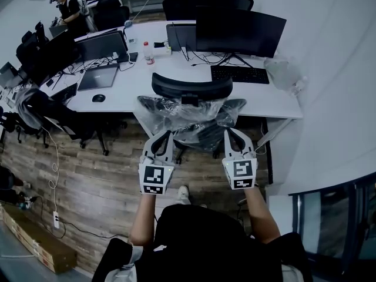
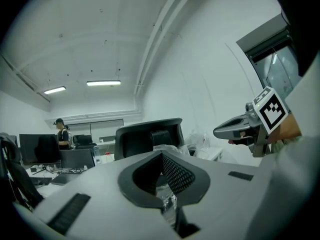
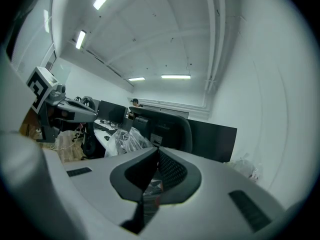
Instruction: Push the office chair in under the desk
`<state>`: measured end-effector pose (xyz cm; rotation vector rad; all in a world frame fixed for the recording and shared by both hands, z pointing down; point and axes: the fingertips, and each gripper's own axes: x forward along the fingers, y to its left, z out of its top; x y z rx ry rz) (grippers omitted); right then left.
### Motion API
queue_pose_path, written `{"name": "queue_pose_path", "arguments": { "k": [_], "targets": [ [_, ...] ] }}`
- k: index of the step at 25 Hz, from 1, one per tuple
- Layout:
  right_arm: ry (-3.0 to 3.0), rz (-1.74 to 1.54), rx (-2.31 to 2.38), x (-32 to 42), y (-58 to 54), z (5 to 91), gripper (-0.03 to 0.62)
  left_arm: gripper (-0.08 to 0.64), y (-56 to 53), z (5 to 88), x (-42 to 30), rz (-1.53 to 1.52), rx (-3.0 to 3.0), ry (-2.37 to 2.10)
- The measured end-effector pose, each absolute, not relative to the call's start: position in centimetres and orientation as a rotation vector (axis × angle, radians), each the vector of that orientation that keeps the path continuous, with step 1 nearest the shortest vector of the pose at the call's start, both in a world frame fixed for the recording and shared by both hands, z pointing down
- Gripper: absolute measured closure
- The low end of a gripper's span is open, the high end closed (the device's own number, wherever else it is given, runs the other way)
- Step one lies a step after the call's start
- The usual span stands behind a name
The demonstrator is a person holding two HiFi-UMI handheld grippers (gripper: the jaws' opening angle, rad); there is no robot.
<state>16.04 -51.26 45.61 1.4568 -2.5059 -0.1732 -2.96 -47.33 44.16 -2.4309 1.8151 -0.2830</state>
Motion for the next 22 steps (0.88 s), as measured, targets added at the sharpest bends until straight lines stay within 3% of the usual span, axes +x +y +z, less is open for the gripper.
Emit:
{"name": "queue_pose_path", "arguments": {
  "k": [22],
  "targets": [
    [-2.512, -0.179, 1.443, 15.88, -51.51, 45.87, 0.568, 0.545, -47.76, 44.43, -3.07, -0.276, -2.430, 1.824]
  ]
}}
